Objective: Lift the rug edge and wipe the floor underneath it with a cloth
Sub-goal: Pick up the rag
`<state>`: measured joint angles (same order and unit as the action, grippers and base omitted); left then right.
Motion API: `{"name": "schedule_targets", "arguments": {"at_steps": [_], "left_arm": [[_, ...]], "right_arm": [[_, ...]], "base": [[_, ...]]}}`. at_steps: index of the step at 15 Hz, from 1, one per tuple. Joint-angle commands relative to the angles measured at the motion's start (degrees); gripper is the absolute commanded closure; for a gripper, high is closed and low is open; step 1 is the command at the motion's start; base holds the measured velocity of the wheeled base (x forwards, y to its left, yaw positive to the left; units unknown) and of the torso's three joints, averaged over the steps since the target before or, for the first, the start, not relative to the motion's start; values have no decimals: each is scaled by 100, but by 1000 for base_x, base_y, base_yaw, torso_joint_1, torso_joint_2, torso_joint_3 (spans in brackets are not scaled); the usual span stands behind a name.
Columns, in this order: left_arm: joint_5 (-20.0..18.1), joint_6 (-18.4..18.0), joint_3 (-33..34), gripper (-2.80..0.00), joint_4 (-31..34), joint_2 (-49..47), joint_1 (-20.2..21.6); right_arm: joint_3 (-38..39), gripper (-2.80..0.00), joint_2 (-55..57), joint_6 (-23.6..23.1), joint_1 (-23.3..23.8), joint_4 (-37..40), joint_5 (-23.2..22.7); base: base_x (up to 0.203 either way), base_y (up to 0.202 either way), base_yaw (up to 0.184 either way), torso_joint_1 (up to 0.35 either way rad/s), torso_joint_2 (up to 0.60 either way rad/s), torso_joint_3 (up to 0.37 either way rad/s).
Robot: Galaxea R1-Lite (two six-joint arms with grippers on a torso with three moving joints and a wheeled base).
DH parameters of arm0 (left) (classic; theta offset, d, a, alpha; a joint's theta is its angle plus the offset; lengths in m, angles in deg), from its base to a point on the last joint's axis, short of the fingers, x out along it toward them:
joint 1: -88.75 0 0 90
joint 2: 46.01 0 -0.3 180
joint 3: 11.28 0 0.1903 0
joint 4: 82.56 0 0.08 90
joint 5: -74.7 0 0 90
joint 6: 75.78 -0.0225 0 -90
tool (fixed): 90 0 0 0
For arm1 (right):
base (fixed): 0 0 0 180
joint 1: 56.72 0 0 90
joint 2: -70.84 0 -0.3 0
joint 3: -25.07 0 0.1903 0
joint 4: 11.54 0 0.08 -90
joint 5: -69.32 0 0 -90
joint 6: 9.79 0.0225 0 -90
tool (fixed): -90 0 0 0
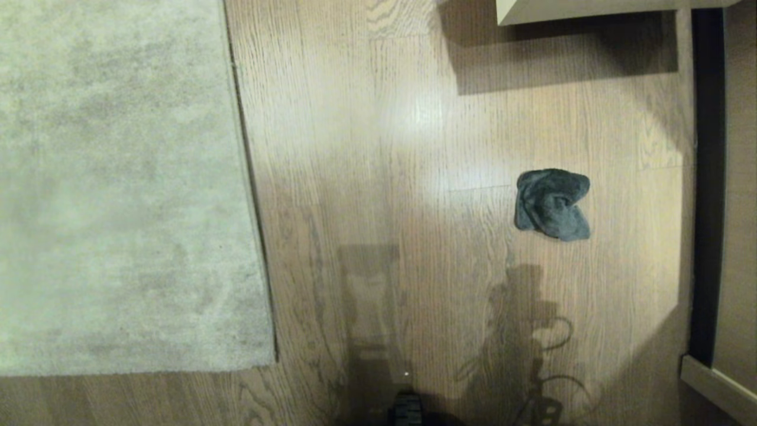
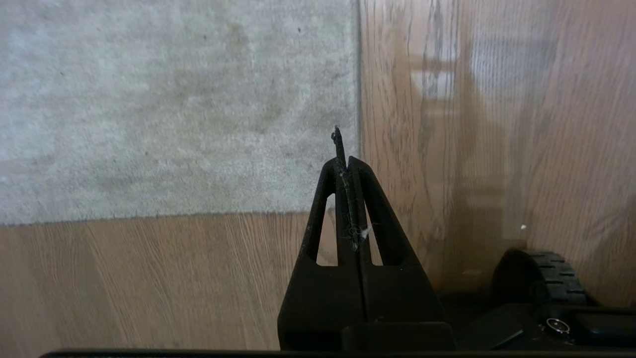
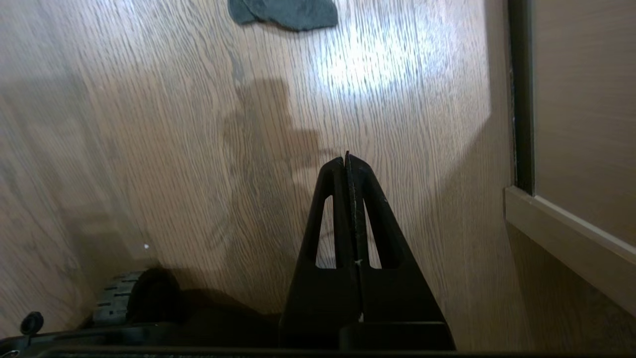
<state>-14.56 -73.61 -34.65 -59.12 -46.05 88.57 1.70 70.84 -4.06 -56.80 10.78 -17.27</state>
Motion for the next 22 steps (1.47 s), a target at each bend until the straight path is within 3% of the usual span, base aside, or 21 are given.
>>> {"name": "schedule_targets", "arguments": {"at_steps": [1,8,22], "left_arm": [[4,3,0,0,1,-4,1],[4,29,0,0,1,-4,1],[4,82,0,0,-7,-4,1]], "right_arm": [[0,0,9,7,-1,-1,1],[0,0,9,7,-1,-1,1],[0,0,9,7,-1,-1,1]], "base": [[0,0,0,2,-4,-195],[0,0,0,3,1,-184],[0,0,0,1,1,-7]]}}
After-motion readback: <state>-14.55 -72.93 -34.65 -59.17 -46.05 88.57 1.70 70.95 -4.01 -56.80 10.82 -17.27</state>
